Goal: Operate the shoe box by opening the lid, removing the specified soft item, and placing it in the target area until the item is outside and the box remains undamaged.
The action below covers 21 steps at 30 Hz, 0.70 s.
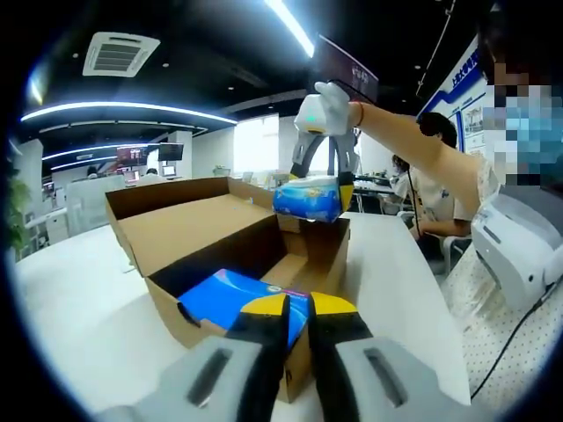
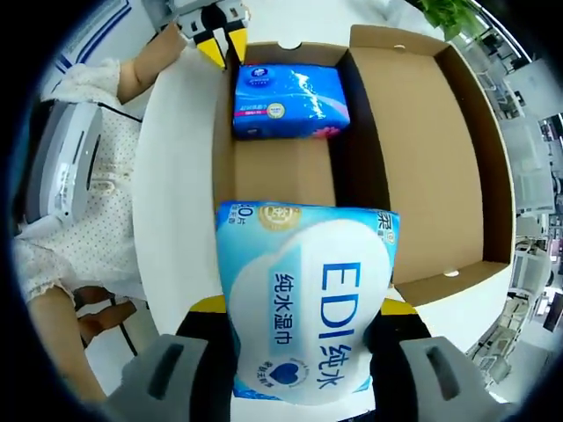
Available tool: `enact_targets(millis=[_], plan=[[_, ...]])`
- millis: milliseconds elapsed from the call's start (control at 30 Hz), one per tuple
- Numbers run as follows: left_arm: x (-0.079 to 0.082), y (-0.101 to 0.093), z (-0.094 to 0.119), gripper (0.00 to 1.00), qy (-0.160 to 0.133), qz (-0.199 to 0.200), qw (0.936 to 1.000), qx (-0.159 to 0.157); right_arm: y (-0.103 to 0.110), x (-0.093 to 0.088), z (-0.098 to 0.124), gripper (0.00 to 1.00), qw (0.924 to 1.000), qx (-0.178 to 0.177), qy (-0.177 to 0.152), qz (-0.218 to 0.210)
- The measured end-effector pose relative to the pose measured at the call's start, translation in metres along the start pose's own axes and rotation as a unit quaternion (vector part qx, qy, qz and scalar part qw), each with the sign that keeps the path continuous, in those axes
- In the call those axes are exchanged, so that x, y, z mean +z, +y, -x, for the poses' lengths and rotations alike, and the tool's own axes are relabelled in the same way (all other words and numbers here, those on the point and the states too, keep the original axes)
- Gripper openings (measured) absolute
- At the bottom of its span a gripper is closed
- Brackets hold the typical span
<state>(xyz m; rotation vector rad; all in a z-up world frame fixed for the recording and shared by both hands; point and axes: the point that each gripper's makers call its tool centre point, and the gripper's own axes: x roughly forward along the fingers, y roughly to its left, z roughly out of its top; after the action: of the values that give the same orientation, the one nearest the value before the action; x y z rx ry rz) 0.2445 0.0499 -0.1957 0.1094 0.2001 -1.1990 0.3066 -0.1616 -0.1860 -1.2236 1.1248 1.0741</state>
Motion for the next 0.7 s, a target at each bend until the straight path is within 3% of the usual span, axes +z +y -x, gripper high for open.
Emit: enact_targets(millis=[700], plan=[[0.000,0.000,0.001,0.08,-0.004,-0.005,1.0000,-0.006,0.007,-0.062,0.002,0.60,0.9987,-0.005,0.009,-0.051]])
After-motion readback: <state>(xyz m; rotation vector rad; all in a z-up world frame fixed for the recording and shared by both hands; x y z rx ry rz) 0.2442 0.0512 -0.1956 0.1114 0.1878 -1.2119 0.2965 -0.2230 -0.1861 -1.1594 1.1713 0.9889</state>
